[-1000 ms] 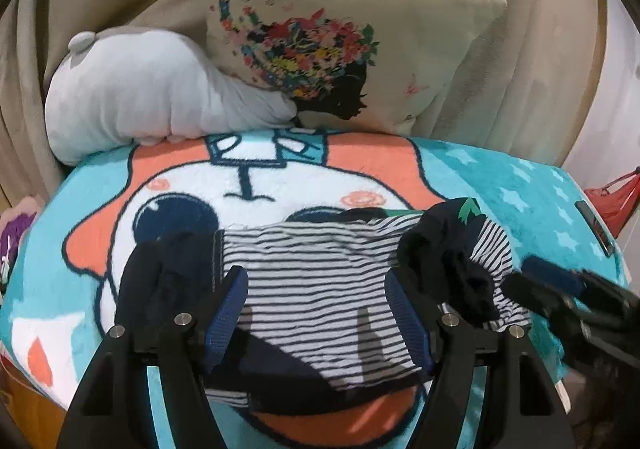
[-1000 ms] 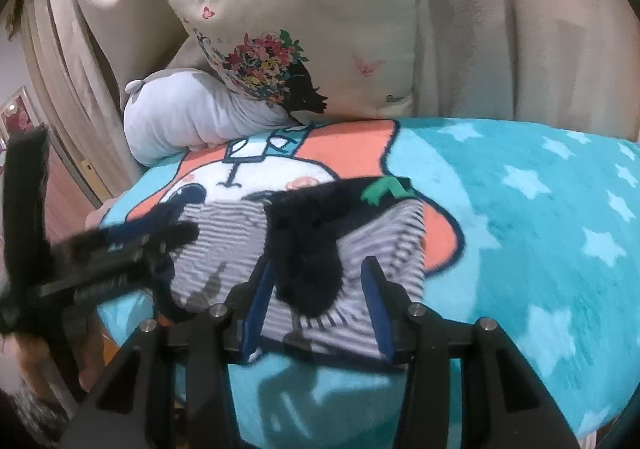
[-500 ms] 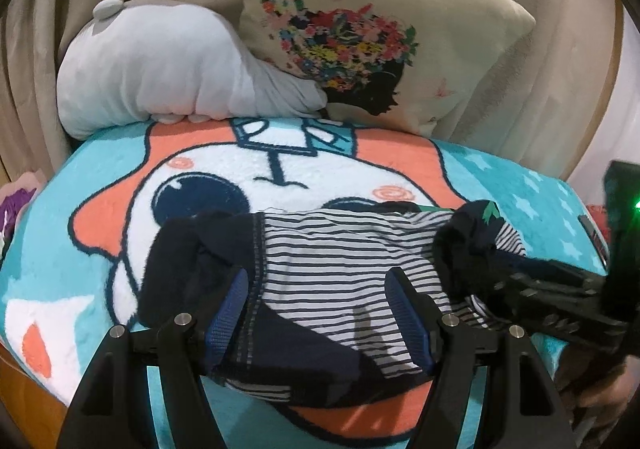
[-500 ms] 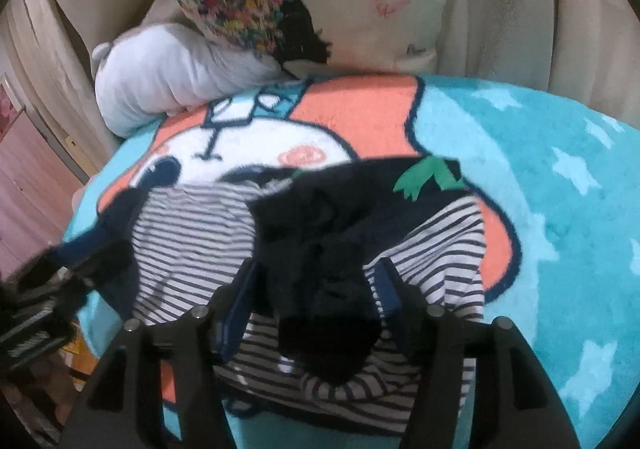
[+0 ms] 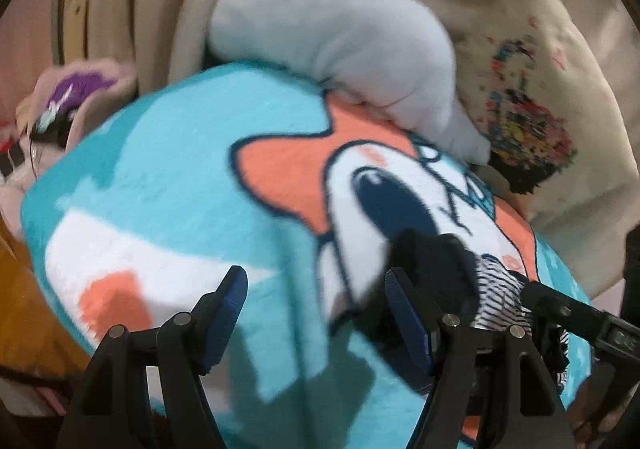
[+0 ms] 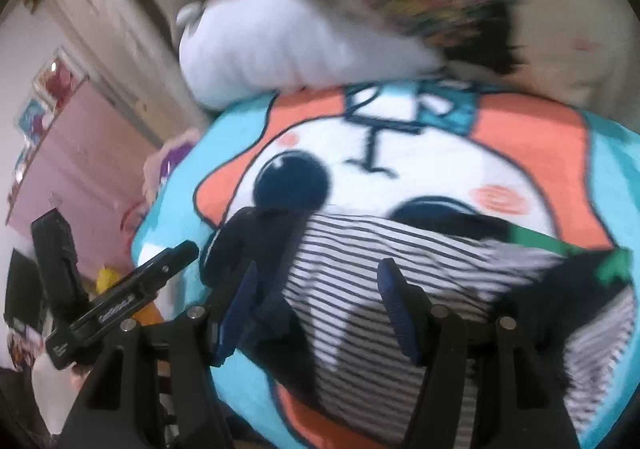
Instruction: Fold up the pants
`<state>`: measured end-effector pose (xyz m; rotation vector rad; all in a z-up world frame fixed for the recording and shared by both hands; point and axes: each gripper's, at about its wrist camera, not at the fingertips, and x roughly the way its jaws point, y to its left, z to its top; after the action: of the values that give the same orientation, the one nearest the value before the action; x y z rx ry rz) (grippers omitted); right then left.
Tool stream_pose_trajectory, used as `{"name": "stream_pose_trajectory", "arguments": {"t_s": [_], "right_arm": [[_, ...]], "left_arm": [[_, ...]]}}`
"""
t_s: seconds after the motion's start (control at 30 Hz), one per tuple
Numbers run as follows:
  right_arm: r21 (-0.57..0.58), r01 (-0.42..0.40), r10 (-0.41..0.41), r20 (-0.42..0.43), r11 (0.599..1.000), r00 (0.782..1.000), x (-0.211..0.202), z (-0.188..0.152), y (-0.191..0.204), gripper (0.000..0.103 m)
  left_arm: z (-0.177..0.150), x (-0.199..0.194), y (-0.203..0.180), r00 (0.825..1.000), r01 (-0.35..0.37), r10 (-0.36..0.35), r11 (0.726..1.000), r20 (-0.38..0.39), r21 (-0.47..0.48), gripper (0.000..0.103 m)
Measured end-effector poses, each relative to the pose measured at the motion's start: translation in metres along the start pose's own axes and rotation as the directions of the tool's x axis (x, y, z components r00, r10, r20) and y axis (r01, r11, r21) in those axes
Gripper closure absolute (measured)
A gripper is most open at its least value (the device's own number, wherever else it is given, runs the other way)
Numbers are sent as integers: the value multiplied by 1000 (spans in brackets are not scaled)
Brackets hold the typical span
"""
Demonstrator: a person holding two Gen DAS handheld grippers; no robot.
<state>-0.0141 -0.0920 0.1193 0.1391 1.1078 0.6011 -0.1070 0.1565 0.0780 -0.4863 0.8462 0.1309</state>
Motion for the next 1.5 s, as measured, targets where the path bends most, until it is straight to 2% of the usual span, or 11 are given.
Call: {"name": "stream_pose_trajectory", "arguments": {"t_s": [0.17,0.37,0.47,0.6,0.67,0.7,0.8,0.9,1.1,1.27,1.5], "right_arm": [[-22,-26,23,-120,999,992,43,14,36,41],[-149,118,-137,-130,982,982,67,12,75,26],[-239,219,-255,-133,946,958,89,4,92,24],[-316,332,-374,-79,889,924,104,-5,103,24],[-326,341,-378,-58,882,924,101,-8,104,40],[-327,345,-379,-44,880,925,96,-9,102,56],[-250,282,-297,-27,926,954,71,-5,85,68],[-138,158,-160,-3,978,987,43,0,59,70],[19,-17,15,104,1000,994,-22,-4,10,70],[124,-67,42,198,990,979,-70,-16,-41,70],[284,-45,-27,248,958,968,-104,-49,-118,65]], "left_arm": [[-4,-3,23,1000,3,-3,999,4,-44,28],[5,-17,51,998,-10,18,993,63,-116,28],[5,-18,58,998,-14,22,992,56,-127,28],[1,-20,55,999,-16,21,994,48,-108,28],[0,-21,51,999,-13,18,995,44,-96,28],[-1,-22,49,999,-13,17,996,43,-91,28],[-3,-24,39,999,2,1,997,38,-75,28],[-6,-25,24,999,21,-20,999,31,-45,28],[-17,-20,-13,997,71,-71,997,-4,27,28],[-25,-17,-45,994,108,-105,990,-30,90,28],[-27,-10,-104,983,180,-167,963,-81,199,28]]}}
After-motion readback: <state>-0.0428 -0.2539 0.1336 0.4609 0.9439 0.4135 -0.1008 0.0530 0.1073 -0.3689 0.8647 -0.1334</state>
